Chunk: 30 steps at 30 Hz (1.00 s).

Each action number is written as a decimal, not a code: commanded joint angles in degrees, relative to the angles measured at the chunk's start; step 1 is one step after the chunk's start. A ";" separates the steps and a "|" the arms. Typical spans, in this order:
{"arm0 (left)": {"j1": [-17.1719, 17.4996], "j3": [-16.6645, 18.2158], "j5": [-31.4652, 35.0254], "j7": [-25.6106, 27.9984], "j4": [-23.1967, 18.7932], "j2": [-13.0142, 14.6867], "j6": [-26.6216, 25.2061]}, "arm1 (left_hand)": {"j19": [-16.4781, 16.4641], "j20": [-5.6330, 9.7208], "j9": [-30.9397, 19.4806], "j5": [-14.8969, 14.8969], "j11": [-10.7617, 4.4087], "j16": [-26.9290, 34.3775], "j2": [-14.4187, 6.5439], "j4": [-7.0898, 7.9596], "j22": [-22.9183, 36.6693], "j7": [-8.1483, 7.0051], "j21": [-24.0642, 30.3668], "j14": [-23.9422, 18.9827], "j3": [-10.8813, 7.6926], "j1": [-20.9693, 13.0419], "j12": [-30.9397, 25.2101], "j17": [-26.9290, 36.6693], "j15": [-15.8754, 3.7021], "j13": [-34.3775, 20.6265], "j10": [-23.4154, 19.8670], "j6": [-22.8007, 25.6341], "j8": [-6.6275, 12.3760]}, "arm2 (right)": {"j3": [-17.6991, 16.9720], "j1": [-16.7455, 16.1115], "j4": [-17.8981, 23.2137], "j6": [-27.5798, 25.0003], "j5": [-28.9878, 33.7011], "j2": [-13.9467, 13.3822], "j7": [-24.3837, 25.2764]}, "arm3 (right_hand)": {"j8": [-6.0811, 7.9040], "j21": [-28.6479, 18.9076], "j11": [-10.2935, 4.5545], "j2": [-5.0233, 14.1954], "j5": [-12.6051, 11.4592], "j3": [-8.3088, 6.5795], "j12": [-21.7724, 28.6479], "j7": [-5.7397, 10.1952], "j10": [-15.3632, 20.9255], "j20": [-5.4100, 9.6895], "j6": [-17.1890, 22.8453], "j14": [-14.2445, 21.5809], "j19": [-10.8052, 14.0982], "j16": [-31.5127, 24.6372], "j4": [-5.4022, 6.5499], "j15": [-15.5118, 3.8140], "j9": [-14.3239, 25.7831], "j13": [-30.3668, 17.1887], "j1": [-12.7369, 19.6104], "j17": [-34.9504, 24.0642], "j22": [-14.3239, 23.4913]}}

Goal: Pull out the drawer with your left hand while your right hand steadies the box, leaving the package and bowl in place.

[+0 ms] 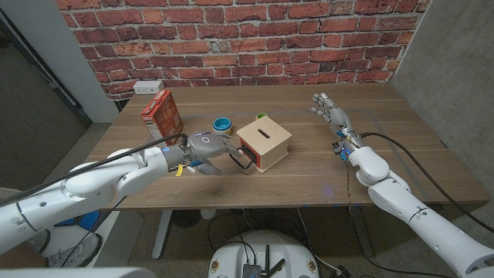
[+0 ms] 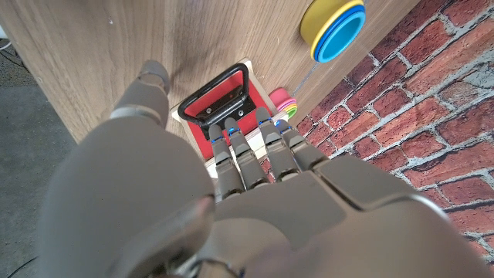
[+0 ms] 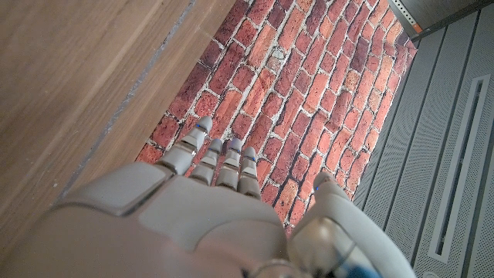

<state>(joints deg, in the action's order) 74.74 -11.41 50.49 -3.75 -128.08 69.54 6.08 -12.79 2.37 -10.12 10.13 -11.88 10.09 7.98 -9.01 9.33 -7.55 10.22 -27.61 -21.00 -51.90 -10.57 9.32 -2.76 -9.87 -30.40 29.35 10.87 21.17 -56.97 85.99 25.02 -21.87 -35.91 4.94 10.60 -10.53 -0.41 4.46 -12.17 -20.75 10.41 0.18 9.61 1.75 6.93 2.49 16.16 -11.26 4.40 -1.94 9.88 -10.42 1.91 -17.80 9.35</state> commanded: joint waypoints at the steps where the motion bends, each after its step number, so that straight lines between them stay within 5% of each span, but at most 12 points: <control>1: -2.93 -5.72 3.15 0.99 1.59 -2.42 -1.13 | 0.61 9.66 -0.18 -0.01 -0.08 -0.14 -0.38 -0.07 0.13 0.31 -0.31 0.42 0.15 0.02 -0.28 0.16 -9.79 -0.09 -0.41 0.14 0.18 | 0.04 0.30 -0.77 0.69 -0.36 0.11 -0.79 | 0.15 -0.12 -0.09 1.83 -0.15 -0.33 0.43 0.12 0.34 -0.06 0.64 0.33 0.13 -0.39 0.01 -0.32 0.15 -0.08 0.38 0.01 0.17; 30: -7.47 -13.66 7.18 1.38 4.12 -5.76 -4.31 | 1.69 9.53 -0.20 0.55 0.16 0.20 -2.96 0.30 0.12 0.89 -0.04 -0.48 0.19 -0.04 -0.33 0.20 -9.66 -0.03 -1.93 3.29 1.14 | 0.19 0.84 -2.01 1.61 -0.92 0.38 -1.96 | 0.11 -0.12 -0.03 1.91 -0.03 -0.28 0.43 0.20 0.34 -0.17 0.65 0.24 0.11 -0.61 -0.11 -0.19 0.15 -0.08 0.34 0.14 0.18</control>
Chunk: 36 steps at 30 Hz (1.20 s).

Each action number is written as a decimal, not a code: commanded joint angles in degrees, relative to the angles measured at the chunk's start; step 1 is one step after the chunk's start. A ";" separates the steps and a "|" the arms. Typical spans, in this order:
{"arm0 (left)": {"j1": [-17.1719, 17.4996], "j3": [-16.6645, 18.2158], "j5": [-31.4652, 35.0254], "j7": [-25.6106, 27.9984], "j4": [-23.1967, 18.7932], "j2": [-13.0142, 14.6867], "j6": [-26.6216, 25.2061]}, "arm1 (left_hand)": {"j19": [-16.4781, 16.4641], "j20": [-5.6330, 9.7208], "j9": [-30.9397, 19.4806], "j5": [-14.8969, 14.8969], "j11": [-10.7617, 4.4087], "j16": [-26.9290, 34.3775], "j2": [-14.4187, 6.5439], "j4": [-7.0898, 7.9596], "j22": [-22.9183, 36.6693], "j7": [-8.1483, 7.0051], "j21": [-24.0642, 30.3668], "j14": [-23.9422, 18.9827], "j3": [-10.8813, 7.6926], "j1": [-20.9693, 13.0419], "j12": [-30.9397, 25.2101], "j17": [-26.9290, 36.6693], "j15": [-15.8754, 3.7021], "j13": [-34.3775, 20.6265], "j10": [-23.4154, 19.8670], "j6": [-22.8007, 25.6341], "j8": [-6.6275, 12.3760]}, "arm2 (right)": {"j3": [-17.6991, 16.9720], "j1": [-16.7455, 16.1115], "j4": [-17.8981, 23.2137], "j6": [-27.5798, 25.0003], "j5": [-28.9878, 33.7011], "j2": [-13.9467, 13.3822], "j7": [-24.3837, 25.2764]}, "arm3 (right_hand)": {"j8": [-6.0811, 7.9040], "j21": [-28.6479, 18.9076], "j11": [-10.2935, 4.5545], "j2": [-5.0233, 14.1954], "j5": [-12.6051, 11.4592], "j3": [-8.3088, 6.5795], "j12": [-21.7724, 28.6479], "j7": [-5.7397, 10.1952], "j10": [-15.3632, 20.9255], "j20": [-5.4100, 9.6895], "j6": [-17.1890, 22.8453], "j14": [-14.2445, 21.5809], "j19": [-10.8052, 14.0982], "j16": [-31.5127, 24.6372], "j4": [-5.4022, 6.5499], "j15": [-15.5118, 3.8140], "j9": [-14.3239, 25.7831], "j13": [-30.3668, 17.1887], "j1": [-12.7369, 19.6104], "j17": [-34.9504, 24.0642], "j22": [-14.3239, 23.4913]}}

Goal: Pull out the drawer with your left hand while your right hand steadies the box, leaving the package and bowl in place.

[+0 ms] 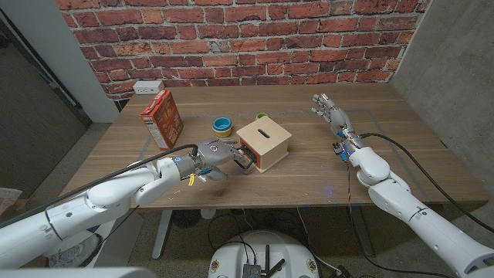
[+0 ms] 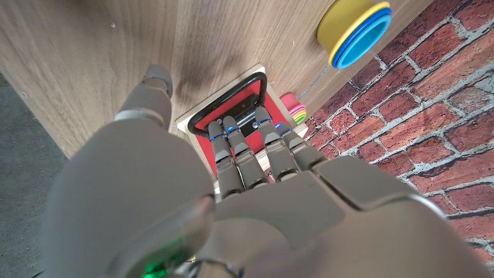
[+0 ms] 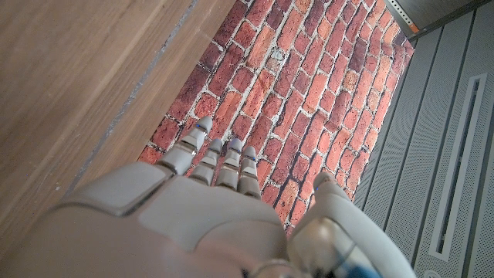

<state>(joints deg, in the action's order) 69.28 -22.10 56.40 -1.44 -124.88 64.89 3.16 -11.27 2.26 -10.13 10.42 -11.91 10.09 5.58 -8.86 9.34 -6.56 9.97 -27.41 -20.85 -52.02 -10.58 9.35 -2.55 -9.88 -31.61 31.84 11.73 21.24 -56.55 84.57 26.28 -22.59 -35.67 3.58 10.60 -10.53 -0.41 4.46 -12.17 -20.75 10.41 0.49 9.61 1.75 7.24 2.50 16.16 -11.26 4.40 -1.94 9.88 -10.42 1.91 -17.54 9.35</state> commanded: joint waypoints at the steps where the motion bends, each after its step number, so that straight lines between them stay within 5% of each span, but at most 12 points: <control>1: -2.14 -3.16 1.37 -1.18 0.95 -1.18 -1.57 | 0.17 9.65 -0.19 0.27 0.18 0.20 -0.58 0.14 0.11 -0.10 0.21 -0.69 0.05 0.09 -0.32 0.18 -9.86 -0.02 -0.73 0.82 0.27 | 0.13 0.46 -0.65 0.39 -0.28 0.15 -0.69 | 0.11 -0.12 -0.04 1.90 -0.03 -0.27 0.44 -0.12 0.36 -0.18 0.33 0.24 0.10 -0.62 -0.11 -0.20 0.15 -0.08 0.34 -0.11 0.18; 36: -5.21 -8.11 3.25 1.62 4.19 -3.58 -1.55 | -0.38 9.66 -0.23 0.86 0.15 1.00 -3.95 -0.35 0.17 0.17 0.64 -5.52 0.00 -1.24 -0.78 0.36 -10.09 -0.03 -5.56 5.21 0.59 | 0.34 0.90 -1.12 0.87 -0.44 0.07 -1.60 | 0.08 -0.13 -0.03 2.02 0.06 -0.32 0.45 -0.04 0.32 -0.19 0.35 0.24 0.09 -0.83 -0.17 -0.21 0.16 -0.08 0.27 0.18 0.18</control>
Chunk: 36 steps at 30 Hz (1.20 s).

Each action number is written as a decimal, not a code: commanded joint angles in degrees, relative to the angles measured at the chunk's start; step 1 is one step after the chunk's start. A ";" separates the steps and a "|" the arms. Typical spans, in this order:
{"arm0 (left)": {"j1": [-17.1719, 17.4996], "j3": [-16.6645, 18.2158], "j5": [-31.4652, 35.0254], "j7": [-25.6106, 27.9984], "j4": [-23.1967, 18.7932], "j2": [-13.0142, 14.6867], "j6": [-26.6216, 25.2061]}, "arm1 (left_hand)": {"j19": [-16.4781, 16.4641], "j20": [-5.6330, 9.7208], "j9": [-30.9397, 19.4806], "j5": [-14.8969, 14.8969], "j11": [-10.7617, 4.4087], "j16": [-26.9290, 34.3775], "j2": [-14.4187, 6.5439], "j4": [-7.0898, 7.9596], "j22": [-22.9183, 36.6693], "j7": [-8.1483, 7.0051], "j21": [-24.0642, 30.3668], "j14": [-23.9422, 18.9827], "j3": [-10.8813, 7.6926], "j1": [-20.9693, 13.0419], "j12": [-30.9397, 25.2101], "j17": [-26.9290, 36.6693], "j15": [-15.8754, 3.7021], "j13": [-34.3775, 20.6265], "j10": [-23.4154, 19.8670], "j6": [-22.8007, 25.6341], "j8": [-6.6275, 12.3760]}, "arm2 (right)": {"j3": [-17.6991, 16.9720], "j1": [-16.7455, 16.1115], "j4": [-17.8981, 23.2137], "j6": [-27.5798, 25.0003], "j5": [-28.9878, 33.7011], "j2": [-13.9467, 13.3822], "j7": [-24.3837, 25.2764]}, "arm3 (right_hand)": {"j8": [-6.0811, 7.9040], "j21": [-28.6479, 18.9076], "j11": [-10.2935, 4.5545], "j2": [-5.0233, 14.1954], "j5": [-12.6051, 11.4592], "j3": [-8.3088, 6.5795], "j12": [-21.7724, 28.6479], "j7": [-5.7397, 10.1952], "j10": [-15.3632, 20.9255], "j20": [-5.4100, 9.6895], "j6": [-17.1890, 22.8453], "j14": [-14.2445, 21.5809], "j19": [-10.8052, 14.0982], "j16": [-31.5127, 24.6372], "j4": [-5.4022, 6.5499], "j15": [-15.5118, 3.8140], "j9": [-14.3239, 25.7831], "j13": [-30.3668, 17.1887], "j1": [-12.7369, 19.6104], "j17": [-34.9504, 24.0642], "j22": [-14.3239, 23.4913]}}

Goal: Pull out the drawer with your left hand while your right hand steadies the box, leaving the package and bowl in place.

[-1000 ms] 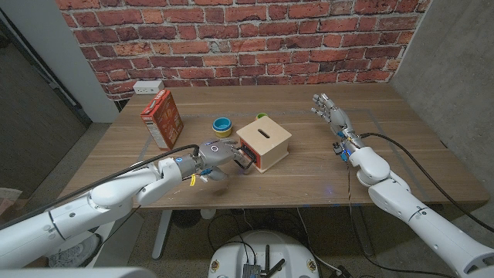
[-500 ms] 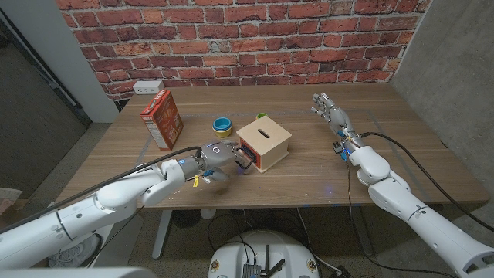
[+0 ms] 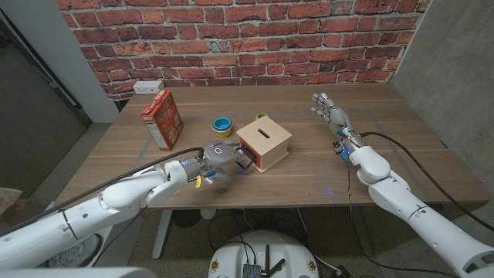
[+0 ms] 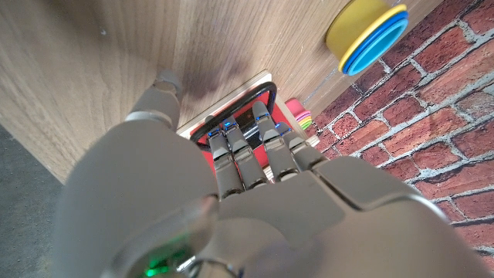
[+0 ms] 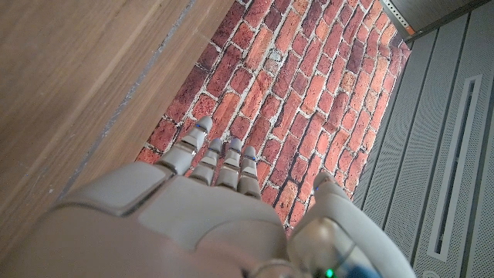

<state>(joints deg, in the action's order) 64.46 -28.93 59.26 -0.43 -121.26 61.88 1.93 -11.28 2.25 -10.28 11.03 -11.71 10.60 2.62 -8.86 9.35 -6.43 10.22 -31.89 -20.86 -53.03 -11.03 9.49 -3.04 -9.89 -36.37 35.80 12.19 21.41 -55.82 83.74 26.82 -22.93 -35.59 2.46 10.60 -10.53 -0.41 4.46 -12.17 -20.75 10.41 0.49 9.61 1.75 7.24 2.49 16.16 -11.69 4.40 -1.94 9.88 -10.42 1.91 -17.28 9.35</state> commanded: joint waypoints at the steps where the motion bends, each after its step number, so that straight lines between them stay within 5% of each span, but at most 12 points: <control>1: -0.33 -1.33 0.47 0.77 0.56 -0.53 -0.34 | -0.39 9.66 -0.08 0.24 -0.02 0.49 -1.02 -0.37 0.16 0.07 0.40 -1.14 0.01 -0.26 -0.34 0.21 -9.60 -0.02 -0.91 1.41 0.17 | 0.19 0.17 -0.27 0.29 -0.09 0.03 -0.43 | 0.09 -0.12 -0.04 2.02 0.06 -0.33 0.45 -0.05 0.33 -0.18 0.35 0.20 0.08 -0.38 -0.17 -0.28 0.16 -0.08 0.26 -0.07 0.17; 20: 0.85 -1.97 2.48 5.75 1.08 -0.86 -2.06 | -1.56 9.63 -0.10 0.29 -0.01 0.82 -2.70 -0.92 0.21 -0.24 0.61 -6.58 -0.23 -2.48 -0.61 0.32 -10.10 -0.11 -5.83 6.60 0.59 | 0.57 0.34 1.64 0.67 2.92 -1.51 -0.53 | 0.13 -0.29 -0.10 1.90 0.10 -0.29 0.50 -0.08 0.46 -0.11 0.49 0.59 0.55 -0.58 -0.11 -0.39 0.17 -0.08 0.12 0.08 0.18; 36: -0.37 -3.15 3.27 6.83 2.42 -1.95 -2.32 | -2.50 9.53 -0.17 0.29 -0.09 0.65 -3.16 -1.07 0.25 -0.57 0.78 -8.36 -0.65 -3.67 -0.59 0.31 -10.19 -0.18 -7.56 8.18 0.57 | 2.12 -0.37 7.61 -0.81 14.78 -7.22 0.18 | 0.74 -0.70 -0.49 1.76 0.12 -0.32 1.13 -0.08 2.61 0.37 2.65 2.58 2.18 -1.26 0.01 -1.16 0.17 -0.09 -0.05 0.37 0.18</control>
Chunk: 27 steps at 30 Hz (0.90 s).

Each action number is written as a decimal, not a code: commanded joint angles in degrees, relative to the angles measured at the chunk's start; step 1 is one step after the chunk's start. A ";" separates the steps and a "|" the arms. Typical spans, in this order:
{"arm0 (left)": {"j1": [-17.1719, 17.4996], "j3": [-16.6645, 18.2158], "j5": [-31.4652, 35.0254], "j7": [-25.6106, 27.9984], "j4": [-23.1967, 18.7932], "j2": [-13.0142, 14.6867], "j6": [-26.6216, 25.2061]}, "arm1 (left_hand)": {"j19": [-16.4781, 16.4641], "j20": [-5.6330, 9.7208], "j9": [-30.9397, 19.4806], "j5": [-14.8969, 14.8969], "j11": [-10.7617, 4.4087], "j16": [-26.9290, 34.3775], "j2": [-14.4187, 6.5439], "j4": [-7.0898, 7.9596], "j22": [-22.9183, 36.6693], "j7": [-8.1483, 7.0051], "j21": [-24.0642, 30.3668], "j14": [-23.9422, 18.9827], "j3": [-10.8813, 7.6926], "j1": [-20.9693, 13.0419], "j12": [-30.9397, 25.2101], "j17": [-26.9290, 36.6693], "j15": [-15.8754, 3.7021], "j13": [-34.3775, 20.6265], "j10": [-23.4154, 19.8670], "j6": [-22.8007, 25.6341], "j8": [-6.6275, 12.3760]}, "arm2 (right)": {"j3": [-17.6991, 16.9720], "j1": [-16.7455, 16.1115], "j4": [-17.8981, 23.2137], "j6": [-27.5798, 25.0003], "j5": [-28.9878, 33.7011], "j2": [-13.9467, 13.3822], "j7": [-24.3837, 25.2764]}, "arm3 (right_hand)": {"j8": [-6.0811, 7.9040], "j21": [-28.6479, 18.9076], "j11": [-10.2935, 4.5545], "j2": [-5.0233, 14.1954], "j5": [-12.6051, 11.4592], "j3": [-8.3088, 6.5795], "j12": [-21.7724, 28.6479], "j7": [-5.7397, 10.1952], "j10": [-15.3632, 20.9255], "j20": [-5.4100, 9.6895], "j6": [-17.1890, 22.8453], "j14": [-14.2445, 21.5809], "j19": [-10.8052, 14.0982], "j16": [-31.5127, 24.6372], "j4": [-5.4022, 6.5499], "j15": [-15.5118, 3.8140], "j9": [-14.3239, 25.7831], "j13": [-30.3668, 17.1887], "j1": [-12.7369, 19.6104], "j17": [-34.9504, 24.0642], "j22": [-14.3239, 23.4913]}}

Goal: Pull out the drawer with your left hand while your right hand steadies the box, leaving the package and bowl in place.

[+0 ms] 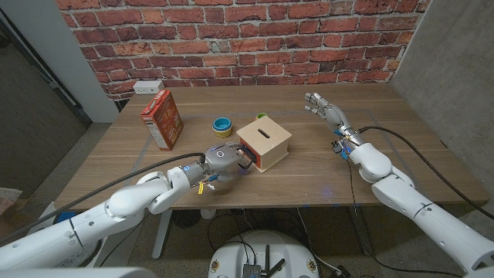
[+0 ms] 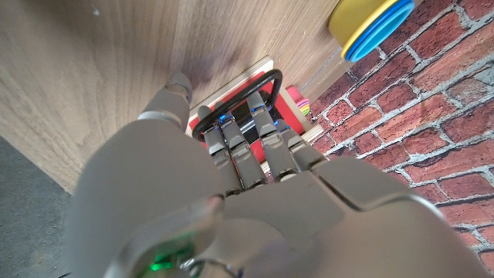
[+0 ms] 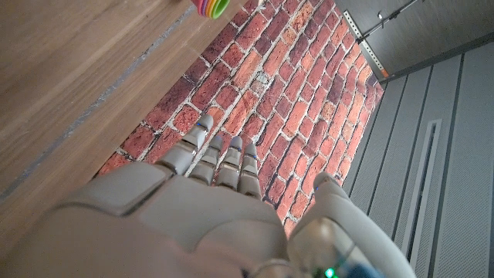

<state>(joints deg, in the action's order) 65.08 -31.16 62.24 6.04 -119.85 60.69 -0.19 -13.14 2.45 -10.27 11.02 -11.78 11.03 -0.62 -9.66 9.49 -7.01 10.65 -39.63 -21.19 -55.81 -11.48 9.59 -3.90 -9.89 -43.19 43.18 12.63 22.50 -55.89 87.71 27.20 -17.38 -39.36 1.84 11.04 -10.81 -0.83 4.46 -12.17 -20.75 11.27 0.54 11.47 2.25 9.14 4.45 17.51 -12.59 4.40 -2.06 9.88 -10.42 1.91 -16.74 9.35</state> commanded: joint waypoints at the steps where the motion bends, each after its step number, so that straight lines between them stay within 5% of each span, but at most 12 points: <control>1: -1.11 -1.05 0.37 0.32 1.17 -0.89 -0.25 | -0.71 9.32 -0.19 0.28 -0.03 0.24 0.00 -0.18 0.11 0.04 0.35 -0.81 -0.33 -0.83 -0.13 0.22 -9.24 -0.18 -0.82 0.80 0.08 | 1.11 -0.23 3.73 -1.12 9.59 -3.63 0.68 | 0.32 -0.40 -0.06 1.75 0.12 -0.32 0.28 -0.15 0.78 -0.12 0.82 0.74 0.83 -0.40 0.01 -1.05 0.17 -0.09 -0.05 -0.16 0.18; 15: -1.87 -1.72 -0.11 -0.48 1.63 -1.34 -0.60 | -2.11 9.26 -0.10 0.27 0.06 0.14 -0.91 0.09 0.13 0.20 0.48 -3.70 -1.20 -0.76 -0.38 0.21 -9.37 -0.28 -3.73 3.89 0.36 | 1.81 -0.69 6.55 -0.97 21.64 -5.14 5.46 | -0.15 -0.19 -0.47 1.62 0.09 -0.61 0.28 -0.06 1.66 0.06 0.37 1.50 0.93 -0.44 -0.46 -1.76 0.19 -0.10 0.49 0.28 0.18; 27: -2.07 -2.04 -0.17 -0.03 1.86 -1.55 -0.86 | -2.77 9.26 0.00 0.22 -0.04 -0.09 -1.03 -0.01 0.13 -0.22 0.45 -5.05 -1.72 -0.73 -0.34 0.15 -9.48 -0.31 -5.13 4.83 0.06 | 3.17 -0.97 11.62 -5.29 34.57 -8.17 7.84 | -0.27 0.75 -1.63 1.50 0.10 -1.18 -0.32 0.05 0.86 0.81 0.18 1.41 -1.88 0.07 -1.26 -2.29 0.19 -0.07 1.25 1.05 0.17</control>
<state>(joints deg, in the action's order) 63.24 -32.88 62.20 5.90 -118.22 59.34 -0.77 -15.40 2.23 -10.12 11.02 -11.64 11.03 -1.22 -9.58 9.47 -7.16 10.65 -44.04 -22.39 -56.42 -11.48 9.59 -4.62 -10.01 -47.64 47.38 12.63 24.56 -56.70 95.92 24.31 6.98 -45.49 7.34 10.80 -10.30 -2.01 4.63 -12.17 -21.65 11.29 0.61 12.73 2.32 9.61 5.68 16.31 -12.59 3.50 -2.06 10.02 -10.42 2.68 -15.68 9.35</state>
